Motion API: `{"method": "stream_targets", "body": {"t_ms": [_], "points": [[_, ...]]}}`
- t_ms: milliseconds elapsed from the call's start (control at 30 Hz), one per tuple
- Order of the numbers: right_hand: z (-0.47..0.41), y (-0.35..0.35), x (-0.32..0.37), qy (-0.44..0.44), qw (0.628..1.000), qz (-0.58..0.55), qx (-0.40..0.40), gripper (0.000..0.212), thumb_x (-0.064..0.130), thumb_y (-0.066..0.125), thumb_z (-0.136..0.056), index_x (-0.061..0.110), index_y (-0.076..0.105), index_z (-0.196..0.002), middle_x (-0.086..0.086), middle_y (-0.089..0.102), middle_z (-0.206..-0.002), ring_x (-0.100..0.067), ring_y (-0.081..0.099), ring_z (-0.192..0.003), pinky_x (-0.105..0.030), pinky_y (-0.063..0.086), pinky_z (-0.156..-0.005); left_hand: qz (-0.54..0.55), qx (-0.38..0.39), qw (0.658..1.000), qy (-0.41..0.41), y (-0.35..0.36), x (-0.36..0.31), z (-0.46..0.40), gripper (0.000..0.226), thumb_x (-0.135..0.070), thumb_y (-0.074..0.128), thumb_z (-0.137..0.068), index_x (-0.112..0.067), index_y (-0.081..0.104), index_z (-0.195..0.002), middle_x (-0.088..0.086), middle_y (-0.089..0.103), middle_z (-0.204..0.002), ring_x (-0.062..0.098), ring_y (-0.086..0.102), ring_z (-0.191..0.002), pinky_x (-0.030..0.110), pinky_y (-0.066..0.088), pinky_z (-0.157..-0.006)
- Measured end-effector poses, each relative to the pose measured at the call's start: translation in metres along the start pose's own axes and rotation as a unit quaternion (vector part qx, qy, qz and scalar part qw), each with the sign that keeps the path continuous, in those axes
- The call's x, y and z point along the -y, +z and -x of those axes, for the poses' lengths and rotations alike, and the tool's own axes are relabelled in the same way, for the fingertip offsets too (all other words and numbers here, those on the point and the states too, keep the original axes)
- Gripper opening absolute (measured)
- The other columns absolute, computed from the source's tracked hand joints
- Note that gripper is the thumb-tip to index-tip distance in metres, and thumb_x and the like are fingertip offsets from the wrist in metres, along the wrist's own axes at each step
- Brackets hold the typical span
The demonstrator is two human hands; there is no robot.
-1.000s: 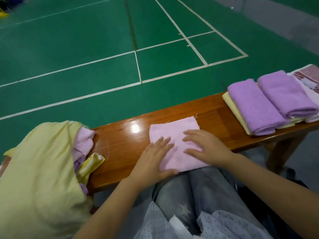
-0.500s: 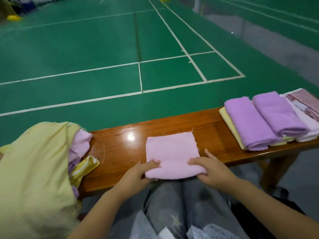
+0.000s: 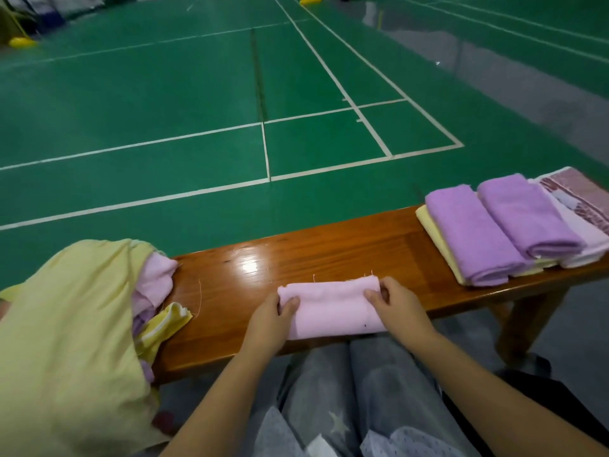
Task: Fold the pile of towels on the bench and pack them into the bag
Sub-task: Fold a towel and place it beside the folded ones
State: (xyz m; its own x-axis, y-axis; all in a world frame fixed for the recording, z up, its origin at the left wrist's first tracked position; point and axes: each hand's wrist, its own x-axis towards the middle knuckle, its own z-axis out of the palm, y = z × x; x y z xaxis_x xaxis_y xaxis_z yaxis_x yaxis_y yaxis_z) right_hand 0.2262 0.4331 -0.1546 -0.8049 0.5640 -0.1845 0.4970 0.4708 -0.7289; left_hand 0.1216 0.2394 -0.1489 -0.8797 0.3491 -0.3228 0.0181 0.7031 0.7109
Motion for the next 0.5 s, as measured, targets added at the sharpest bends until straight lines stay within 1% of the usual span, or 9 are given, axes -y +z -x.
{"method": "stream_targets", "body": {"t_ms": [67, 100, 167, 267, 300, 367, 400, 433, 500], "points": [[0.000, 0.005, 0.000, 0.025, 0.999, 0.019, -0.019, 0.018, 0.034, 0.048, -0.098, 0.017, 0.052, -0.097, 0.000, 0.060, -0.092, -0.014, 0.058, -0.083, -0.026, 0.045, -0.067, -0.036, 0.000, 0.999, -0.001, 0.003, 0.000, -0.006, 0.040, -0.042, 0.045, -0.099, -0.016, 0.051, -0.128, -0.004, 0.057, -0.110, 0.011, 0.052, -0.097, 0.026, 0.047, -0.080], [-0.001, 0.008, -0.001, 0.035, 0.999, 0.030, -0.023, 0.019, 0.035, 0.047, -0.098, 0.017, 0.051, -0.097, 0.000, 0.060, -0.092, -0.015, 0.058, -0.083, -0.026, 0.046, -0.067, -0.053, -0.003, 0.999, -0.004, 0.004, 0.000, -0.009, 0.038, -0.042, 0.044, -0.099, -0.016, 0.051, -0.126, -0.003, 0.058, -0.110, 0.011, 0.052, -0.095, 0.024, 0.045, -0.078], [-0.004, 0.008, 0.001, 0.048, 0.997, 0.051, -0.020, 0.019, 0.035, 0.046, -0.098, 0.017, 0.050, -0.097, 0.000, 0.059, -0.092, -0.015, 0.057, -0.082, -0.026, 0.047, -0.067, -0.091, -0.018, 0.996, -0.010, 0.006, -0.003, -0.015, 0.035, -0.042, 0.041, -0.101, -0.016, 0.051, -0.122, -0.002, 0.059, -0.109, 0.011, 0.051, -0.089, 0.023, 0.043, -0.074], [-0.009, 0.004, 0.007, 0.070, 0.995, 0.065, -0.001, 0.018, 0.034, 0.049, -0.097, 0.017, 0.052, -0.097, 0.000, 0.057, -0.092, -0.015, 0.056, -0.083, -0.025, 0.045, -0.067, -0.140, -0.039, 0.989, -0.016, 0.007, -0.007, -0.021, 0.038, -0.042, 0.036, -0.102, -0.013, 0.051, -0.121, -0.003, 0.055, -0.095, 0.013, 0.051, -0.084, 0.024, 0.042, -0.071], [-0.009, 0.002, 0.008, 0.079, 0.995, 0.067, 0.005, 0.018, 0.033, 0.050, -0.097, 0.016, 0.054, -0.098, -0.001, 0.056, -0.091, -0.016, 0.056, -0.083, -0.026, 0.044, -0.067, -0.151, -0.037, 0.988, -0.020, 0.007, -0.007, -0.023, 0.039, -0.042, 0.036, -0.102, -0.012, 0.052, -0.122, -0.001, 0.055, -0.095, 0.014, 0.052, -0.084, 0.025, 0.043, -0.072], [-0.007, 0.001, 0.010, 0.092, 0.993, 0.068, 0.017, 0.022, 0.031, 0.053, -0.095, 0.011, 0.059, -0.103, -0.002, 0.058, -0.092, -0.017, 0.054, -0.083, -0.026, 0.042, -0.068, -0.161, -0.028, 0.986, -0.032, 0.004, -0.009, -0.028, 0.043, -0.044, 0.038, -0.101, -0.012, 0.053, -0.124, 0.004, 0.062, -0.105, 0.015, 0.052, -0.086, 0.025, 0.043, -0.073], [-0.005, 0.002, 0.011, 0.098, 0.993, 0.055, 0.023, 0.024, 0.029, 0.054, -0.095, 0.008, 0.061, -0.105, -0.005, 0.060, -0.095, -0.017, 0.054, -0.083, -0.027, 0.042, -0.069, -0.168, -0.027, 0.985, -0.037, 0.000, -0.009, -0.031, 0.044, -0.046, 0.039, -0.100, -0.013, 0.055, -0.124, 0.005, 0.063, -0.108, 0.015, 0.052, -0.086, 0.025, 0.043, -0.072], [-0.002, 0.004, 0.011, 0.108, 0.993, 0.035, 0.031, 0.026, 0.028, 0.055, -0.094, 0.006, 0.061, -0.107, -0.008, 0.063, -0.101, -0.017, 0.053, -0.084, -0.028, 0.042, -0.070, -0.181, -0.030, 0.982, -0.038, -0.004, -0.010, -0.033, 0.044, -0.048, 0.040, -0.099, -0.014, 0.056, -0.123, 0.004, 0.064, -0.108, 0.015, 0.053, -0.085, 0.025, 0.043, -0.071], [0.010, 0.010, 0.017, 0.124, 0.991, 0.018, 0.037, 0.027, 0.028, 0.056, -0.094, 0.007, 0.057, -0.111, -0.010, 0.063, -0.109, -0.018, 0.054, -0.087, -0.029, 0.046, -0.072, -0.213, -0.040, 0.976, -0.031, -0.011, -0.012, -0.037, 0.044, -0.051, 0.042, -0.097, -0.015, 0.058, -0.117, 0.001, 0.062, -0.096, 0.015, 0.055, -0.084, 0.026, 0.047, -0.073]]}}
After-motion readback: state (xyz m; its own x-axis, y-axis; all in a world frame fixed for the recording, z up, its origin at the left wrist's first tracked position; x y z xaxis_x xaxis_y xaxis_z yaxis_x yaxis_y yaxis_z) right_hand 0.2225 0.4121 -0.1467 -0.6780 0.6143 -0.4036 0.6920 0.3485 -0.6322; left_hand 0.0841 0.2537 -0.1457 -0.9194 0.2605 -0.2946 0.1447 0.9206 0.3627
